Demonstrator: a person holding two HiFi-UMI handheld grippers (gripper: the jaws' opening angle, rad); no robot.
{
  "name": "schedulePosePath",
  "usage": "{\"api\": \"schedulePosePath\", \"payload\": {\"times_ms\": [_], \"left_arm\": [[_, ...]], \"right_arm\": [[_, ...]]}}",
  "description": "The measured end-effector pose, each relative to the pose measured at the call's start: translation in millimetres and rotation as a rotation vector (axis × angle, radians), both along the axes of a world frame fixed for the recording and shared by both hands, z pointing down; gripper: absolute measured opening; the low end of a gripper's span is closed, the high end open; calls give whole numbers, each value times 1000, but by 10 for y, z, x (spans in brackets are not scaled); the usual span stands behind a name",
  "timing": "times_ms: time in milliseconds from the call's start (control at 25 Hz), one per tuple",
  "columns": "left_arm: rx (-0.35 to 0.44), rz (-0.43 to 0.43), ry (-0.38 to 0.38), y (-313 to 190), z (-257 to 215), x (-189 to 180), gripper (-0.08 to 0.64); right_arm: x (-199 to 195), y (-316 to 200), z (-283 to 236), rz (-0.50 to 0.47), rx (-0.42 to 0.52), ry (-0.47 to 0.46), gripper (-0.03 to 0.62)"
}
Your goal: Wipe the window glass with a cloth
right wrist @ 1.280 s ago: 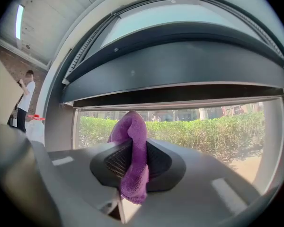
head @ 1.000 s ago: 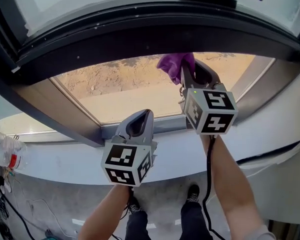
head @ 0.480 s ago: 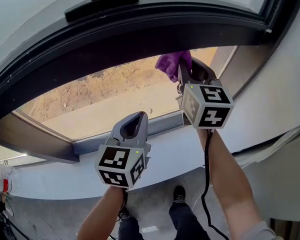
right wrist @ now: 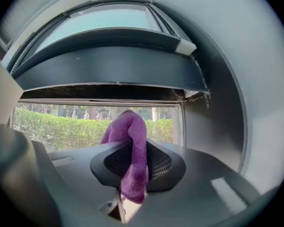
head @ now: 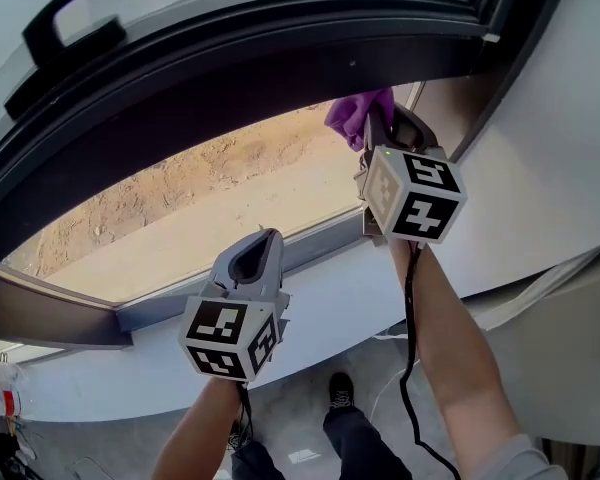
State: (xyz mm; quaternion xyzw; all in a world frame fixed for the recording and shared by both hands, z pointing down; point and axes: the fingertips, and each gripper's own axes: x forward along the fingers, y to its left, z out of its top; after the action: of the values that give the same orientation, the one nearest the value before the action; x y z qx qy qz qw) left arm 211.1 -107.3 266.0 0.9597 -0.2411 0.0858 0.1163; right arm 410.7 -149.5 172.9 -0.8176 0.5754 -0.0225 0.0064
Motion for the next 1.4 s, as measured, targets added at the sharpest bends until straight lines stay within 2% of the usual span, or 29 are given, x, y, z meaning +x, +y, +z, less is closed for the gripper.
{"api": "schedulePosePath", "payload": {"times_ms": [240,480,680,880,1000,1120,1240,1400], "left_arm": [[-2,25,-43,56,130,267,0],[-8,63,-31,141,115,583,0],[-19,69,-27,146,133,665,0],[-16,55,-27,143,145,561,0],[-13,18,-25,84,169,300,0],[-18,-31,-23,-13,184,-70,0],[-11,-84,-25,-115,148,-504,0],[-15,-192,-31,-234,141,-1231,0]], "right_arm": [[414,3,-1,133,22,-24,89],[672,65,-30,229,17,-7,87],[861,104,2,278,-2,-36,86],[797,156,47,282,-9,-53,86],[543,246,92,243,6,-41,86],[67,274,130,166,13,-1,87],[-550,240,144,65,14,23,87],[-1575,10,192,-137,3,35,87]]}}
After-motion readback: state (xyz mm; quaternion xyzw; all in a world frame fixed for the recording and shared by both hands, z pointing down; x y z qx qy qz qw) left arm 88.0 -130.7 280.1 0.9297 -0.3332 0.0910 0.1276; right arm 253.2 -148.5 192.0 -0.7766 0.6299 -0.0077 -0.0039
